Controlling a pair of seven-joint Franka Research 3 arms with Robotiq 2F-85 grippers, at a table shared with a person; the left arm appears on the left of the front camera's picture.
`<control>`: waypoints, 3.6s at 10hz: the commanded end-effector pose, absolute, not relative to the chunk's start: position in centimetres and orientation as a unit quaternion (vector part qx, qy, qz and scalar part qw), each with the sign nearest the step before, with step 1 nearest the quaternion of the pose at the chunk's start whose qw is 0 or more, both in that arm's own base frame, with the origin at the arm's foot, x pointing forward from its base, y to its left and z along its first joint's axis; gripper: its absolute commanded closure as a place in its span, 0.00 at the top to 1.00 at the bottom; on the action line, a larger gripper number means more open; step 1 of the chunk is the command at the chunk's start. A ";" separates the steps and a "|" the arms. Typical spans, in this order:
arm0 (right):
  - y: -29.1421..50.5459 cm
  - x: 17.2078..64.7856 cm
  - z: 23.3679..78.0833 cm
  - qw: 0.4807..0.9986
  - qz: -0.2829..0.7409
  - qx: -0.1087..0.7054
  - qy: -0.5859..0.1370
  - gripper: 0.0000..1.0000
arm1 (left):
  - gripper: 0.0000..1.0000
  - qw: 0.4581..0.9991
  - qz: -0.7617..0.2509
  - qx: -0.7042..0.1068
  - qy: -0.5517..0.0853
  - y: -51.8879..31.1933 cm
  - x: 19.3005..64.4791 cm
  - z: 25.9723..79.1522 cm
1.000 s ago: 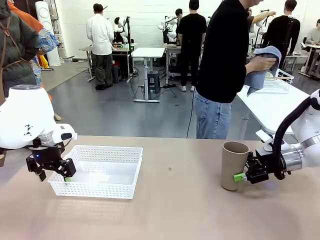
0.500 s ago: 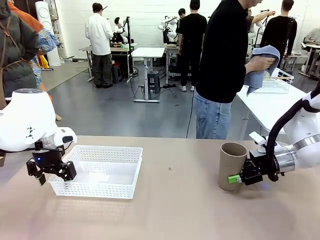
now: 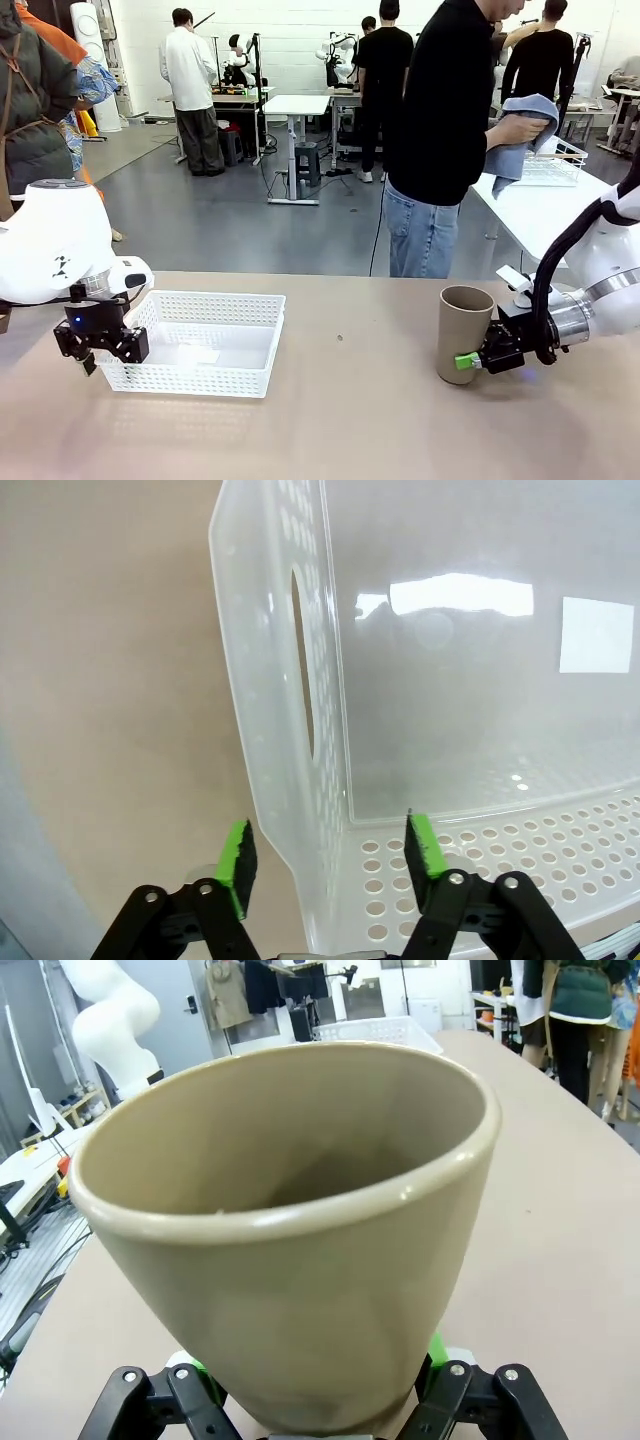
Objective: Clean and organize the cups into the basket.
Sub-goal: Pick up the Organizing basket and move it to the center of the table, then pick up the Reusable plastic cup from the right side of the table and place it inside the Organizing basket.
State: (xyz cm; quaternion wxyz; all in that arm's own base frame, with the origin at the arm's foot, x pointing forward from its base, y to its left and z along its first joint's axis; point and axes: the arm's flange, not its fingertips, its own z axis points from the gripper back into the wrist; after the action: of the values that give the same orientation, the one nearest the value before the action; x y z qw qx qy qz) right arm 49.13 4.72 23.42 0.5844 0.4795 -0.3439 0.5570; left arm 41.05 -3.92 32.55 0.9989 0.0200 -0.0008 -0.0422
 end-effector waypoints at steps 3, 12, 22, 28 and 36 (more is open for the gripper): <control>4.8 49.2 23.2 0.579 0.568 0.477 -0.338 0.00 | 0.17 0.999 -0.039 0.023 -0.005 -3.3 39.9 32.0; 3.5 47.7 24.6 0.610 0.551 0.464 -0.330 0.00 | 0.00 1.000 -0.024 0.010 0.000 -4.1 39.7 31.9; -2.9 39.5 42.5 0.592 0.542 0.439 -0.404 0.00 | 0.00 0.998 -0.020 0.062 -0.007 -20.1 38.7 32.8; -2.9 39.5 42.5 0.592 0.542 0.439 -0.404 0.00 | 0.00 0.996 -0.028 0.082 0.012 -29.7 39.3 33.5; -0.3 39.8 43.4 0.601 0.574 0.408 -0.378 0.81 | 0.00 0.998 -0.039 0.056 0.009 -31.0 38.9 34.1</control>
State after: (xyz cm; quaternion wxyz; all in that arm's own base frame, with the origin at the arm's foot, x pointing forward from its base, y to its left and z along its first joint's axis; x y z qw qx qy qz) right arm 39.44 -2.33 42.40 0.5957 0.4347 -0.3956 0.5474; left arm 39.25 -30.91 34.22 0.9979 0.0509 0.0059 -0.0386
